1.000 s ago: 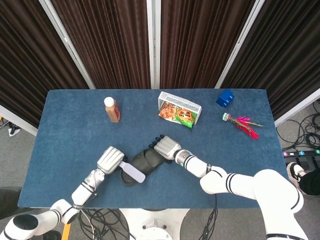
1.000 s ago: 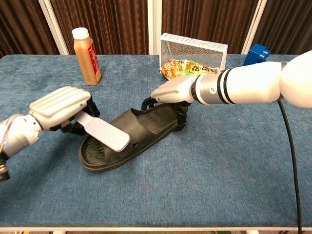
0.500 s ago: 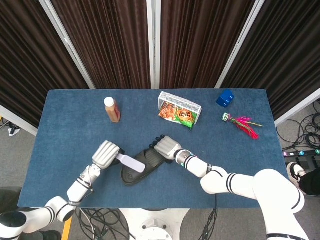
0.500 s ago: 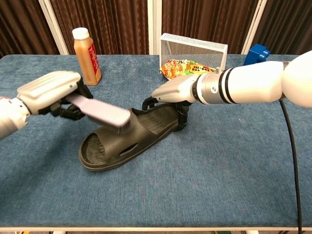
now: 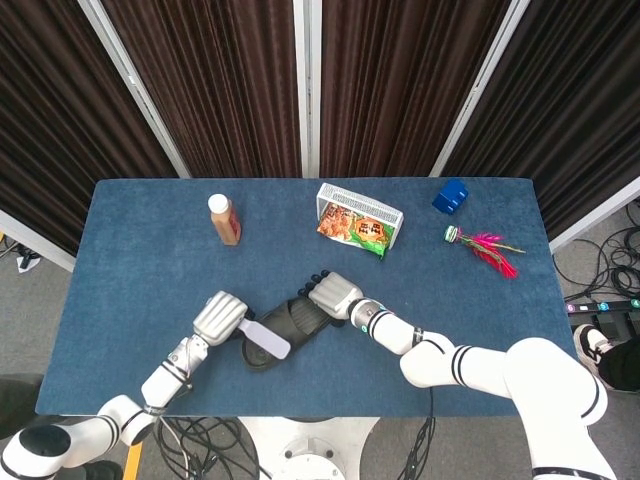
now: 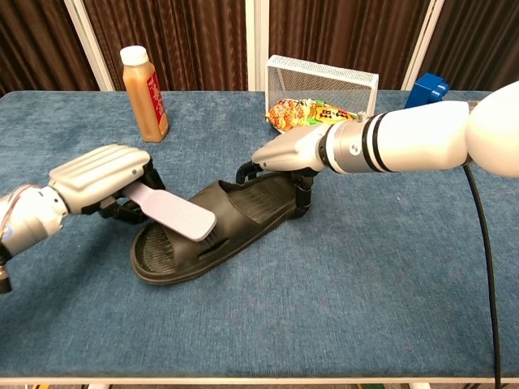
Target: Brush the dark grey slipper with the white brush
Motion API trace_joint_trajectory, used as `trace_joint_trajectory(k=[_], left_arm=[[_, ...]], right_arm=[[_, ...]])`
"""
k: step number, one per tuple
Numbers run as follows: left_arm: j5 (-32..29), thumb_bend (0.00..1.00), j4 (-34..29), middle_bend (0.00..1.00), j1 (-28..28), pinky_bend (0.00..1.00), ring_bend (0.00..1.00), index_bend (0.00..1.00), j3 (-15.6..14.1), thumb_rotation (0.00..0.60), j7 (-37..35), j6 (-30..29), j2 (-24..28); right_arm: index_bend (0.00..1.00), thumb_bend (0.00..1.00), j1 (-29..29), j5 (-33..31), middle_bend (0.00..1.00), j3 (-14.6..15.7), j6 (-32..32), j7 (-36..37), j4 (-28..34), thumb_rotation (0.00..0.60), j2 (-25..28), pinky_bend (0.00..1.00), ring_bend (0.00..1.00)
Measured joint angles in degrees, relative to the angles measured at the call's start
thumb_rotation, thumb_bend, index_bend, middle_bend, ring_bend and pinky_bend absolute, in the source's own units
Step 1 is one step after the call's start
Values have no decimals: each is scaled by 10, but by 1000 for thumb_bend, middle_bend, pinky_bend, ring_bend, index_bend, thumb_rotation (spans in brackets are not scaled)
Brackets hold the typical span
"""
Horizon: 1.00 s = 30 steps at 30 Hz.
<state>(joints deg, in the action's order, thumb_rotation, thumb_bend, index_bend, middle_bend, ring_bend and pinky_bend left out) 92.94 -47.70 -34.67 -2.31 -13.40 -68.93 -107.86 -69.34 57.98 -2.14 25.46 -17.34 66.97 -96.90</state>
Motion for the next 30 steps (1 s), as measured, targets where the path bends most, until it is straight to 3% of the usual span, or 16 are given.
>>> trace_joint_trajectory(k=[11,14,16,20,23,30], left_arm=[[51,695,-70,1000,20,1000,1000,1000,-34,600,11,-67,46],[51,695,-93,1000,27,1000,1000,1000,-32,600,12,-81,67],[39,693,-101,1000,33,1000,1000,1000,-24,600,13,-86,75],[-3,678,-101,999,44,993,991,994,-2,600,14,-76,82],[-46,666,-99,964,51,953,938,923,18,600,19,-50,88],[-112,615,-85,720,58,879,697,640,47,600,60,24,99]], right_arm=[[212,315,0,-2,272,-2,9,0,6,600,4,142,97],[80,206,1,-1,193,-3,12,2,13,600,8,91,46],[4,93,2,-1,85,-4,12,3,18,600,12,26,3],[0,3,6,-1,0,-7,17,10,42,600,28,0,0],[0,0,11,2,0,-10,29,14,68,600,48,0,0],[0,0,44,25,0,-18,89,29,153,600,132,0,0]])
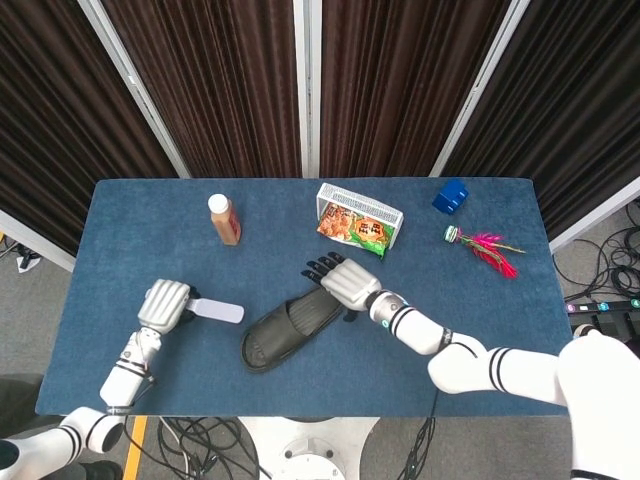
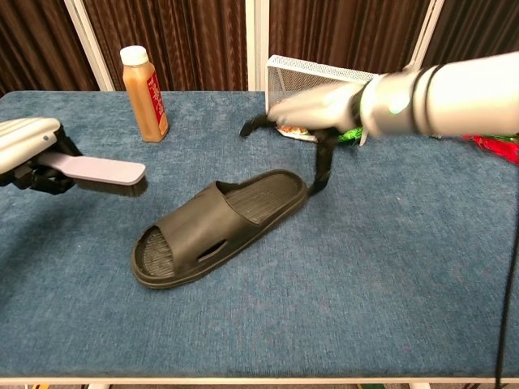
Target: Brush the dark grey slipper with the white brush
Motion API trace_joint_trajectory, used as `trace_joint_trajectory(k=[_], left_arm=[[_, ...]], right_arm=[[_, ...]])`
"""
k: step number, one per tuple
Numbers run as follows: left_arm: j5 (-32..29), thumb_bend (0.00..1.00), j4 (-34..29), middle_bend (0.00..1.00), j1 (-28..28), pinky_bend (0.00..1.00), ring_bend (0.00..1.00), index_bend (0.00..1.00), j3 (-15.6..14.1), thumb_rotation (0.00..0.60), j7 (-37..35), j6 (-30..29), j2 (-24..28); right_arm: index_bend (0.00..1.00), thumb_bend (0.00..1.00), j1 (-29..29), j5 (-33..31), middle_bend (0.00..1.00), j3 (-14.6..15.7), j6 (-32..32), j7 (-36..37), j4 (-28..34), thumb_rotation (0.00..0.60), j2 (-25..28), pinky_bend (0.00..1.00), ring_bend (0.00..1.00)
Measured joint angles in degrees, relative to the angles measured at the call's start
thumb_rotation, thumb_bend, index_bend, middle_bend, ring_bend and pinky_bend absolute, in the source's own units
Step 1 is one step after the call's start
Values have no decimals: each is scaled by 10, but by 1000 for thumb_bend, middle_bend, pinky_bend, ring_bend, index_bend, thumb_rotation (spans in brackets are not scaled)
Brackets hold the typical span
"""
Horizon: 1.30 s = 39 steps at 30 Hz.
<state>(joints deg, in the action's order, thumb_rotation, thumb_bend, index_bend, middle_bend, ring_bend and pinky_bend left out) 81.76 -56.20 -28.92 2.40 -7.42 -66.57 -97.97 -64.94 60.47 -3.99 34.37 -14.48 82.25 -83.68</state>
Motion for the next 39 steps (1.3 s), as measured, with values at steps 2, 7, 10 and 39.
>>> trace_joint_trajectory(k=[2,7,10,39], left_arm=[[-15,593,2,661,-1,850,643,575,4,600,11,24,4],[-40,442,-11,445,-3,604,420,365,11,581,40,64,20],[-47,360,-29,348,-4,517,332,302,13,573,57,73,28],[-79,232,-242,232,210,347,210,247,-14,600,70,-157,269]], right_arm=[[0,0,20,13,0,1,23,9,28,600,34,0,0],[0,0,82,51,0,14,83,43,78,600,111,0,0],[0,0,118,74,0,23,114,79,101,600,152,0,0],[0,210,479,196,18,99,450,210,110,600,273,0,0]])
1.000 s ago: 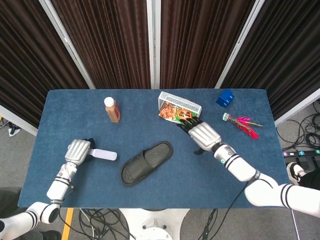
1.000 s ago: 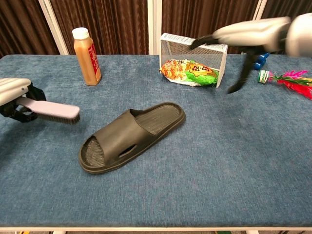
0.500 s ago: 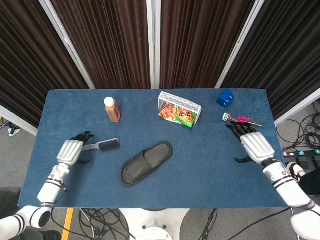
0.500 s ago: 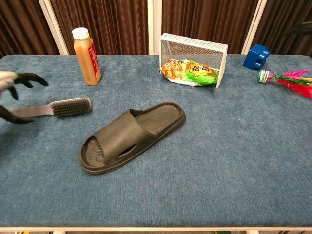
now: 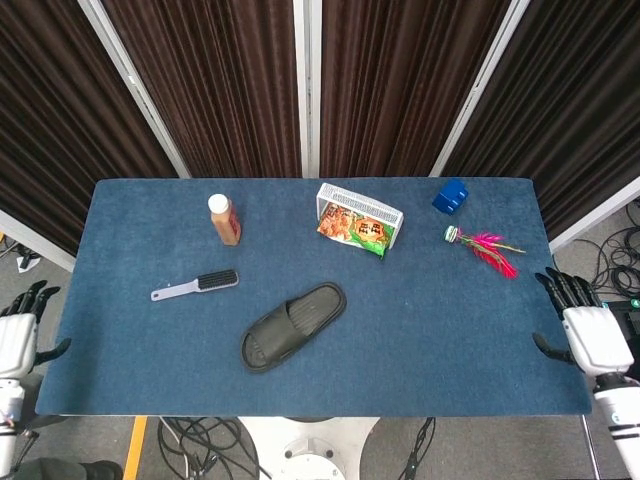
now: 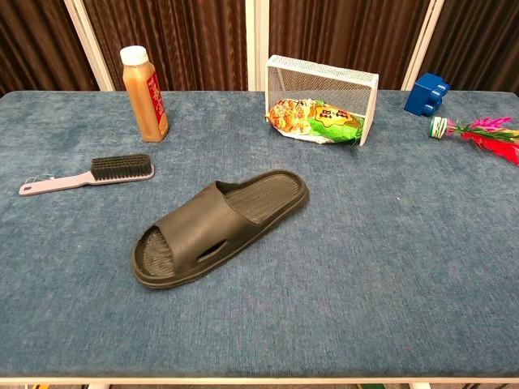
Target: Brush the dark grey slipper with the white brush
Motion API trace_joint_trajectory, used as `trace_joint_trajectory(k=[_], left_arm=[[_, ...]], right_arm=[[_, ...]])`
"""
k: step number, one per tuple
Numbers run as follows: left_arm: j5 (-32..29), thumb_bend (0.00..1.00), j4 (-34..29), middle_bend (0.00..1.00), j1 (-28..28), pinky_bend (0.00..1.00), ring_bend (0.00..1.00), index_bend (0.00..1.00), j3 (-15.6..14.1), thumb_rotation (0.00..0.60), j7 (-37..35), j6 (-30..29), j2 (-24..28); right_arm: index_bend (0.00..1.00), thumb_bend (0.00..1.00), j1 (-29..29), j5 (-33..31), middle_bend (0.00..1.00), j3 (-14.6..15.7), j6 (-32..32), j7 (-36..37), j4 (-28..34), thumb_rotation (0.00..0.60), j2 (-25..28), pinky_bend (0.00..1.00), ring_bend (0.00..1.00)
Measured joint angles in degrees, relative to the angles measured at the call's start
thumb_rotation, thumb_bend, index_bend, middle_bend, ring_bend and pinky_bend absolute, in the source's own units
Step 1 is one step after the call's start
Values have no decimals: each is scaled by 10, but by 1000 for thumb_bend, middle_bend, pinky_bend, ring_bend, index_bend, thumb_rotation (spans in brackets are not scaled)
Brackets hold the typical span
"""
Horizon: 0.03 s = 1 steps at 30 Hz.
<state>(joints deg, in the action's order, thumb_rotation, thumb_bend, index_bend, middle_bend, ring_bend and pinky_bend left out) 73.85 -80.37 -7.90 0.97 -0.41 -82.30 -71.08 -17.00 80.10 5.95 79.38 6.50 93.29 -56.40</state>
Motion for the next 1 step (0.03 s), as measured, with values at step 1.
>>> trace_joint_trajectory(k=[1], left_arm=[[5,231,-12,232,12,346,210,247,-6,600,3,-15,5]], right_arm=[[0,210,8,3,18,1,8,0,0,600,-2,0,0]])
